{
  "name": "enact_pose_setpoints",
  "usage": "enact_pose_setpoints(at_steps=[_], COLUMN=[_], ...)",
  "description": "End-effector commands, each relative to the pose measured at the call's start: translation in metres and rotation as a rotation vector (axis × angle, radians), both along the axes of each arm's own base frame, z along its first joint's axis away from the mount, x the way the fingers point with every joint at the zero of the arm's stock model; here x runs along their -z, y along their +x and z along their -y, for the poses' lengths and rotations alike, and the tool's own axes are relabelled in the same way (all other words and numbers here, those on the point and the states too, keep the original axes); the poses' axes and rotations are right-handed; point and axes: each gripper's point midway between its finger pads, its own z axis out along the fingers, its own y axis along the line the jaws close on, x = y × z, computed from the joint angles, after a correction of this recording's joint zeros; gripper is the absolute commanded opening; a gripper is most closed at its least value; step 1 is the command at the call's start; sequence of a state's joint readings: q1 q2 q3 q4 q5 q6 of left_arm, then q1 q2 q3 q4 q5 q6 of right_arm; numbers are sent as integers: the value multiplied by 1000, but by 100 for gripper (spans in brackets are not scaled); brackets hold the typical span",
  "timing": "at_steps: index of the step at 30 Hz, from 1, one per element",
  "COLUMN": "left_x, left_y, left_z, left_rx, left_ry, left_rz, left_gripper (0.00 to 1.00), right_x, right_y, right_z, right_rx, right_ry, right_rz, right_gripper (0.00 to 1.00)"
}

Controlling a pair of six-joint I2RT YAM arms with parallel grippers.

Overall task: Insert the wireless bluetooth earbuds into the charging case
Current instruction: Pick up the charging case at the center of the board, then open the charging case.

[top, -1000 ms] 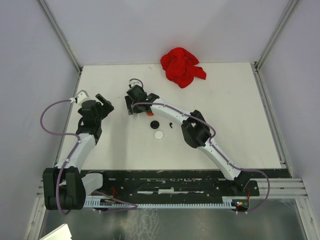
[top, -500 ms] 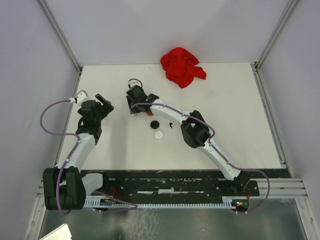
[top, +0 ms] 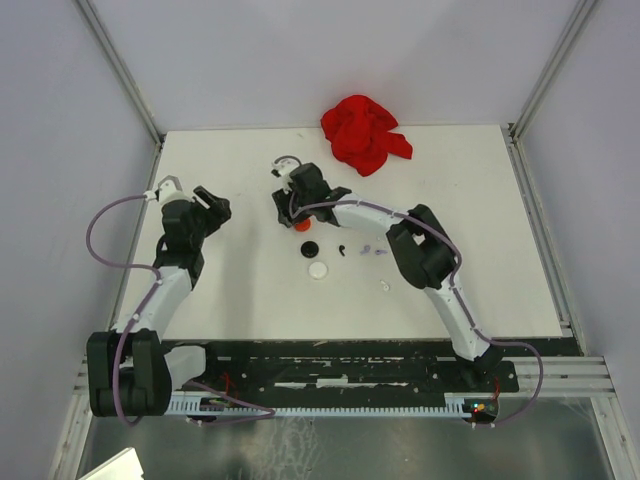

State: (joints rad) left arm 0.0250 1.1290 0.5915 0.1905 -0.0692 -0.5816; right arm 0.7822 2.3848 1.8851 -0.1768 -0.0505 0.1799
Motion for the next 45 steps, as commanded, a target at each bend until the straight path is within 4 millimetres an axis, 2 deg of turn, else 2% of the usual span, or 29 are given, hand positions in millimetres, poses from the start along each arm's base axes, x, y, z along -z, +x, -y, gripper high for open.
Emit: enact_pose_setpoints(at_steps=[1,7,13,19,25,31,45], left_x=[-20,-11,-18,-22,-16,6,29], left_y=[18,32,35,30,19,4,-3], left_z=[27,72,118,141,160,174,179], left_rx=[119,342,604,741,803,807,802], left_ry=[-118,-279,-476,-599,-604,-575,-536], left_rz=[88,93,155,190,153,69,-3], left_gripper=[72,70,68,65,64,64,62], right_x=[-96,-109,-109,-104,-96,-96,-104], right_y=[9,-12,-41,-57,-62,-62,-64], right_z=[5,34,48,55,58,58,55], right_rx=[-196,-354,-478,-522,-530,-534,-551], right_ry=[187,228,220,204,193,191,199], right_rz=[143,116,88,65,44,46,59], right_gripper=[15,13,13,12,11,11,10])
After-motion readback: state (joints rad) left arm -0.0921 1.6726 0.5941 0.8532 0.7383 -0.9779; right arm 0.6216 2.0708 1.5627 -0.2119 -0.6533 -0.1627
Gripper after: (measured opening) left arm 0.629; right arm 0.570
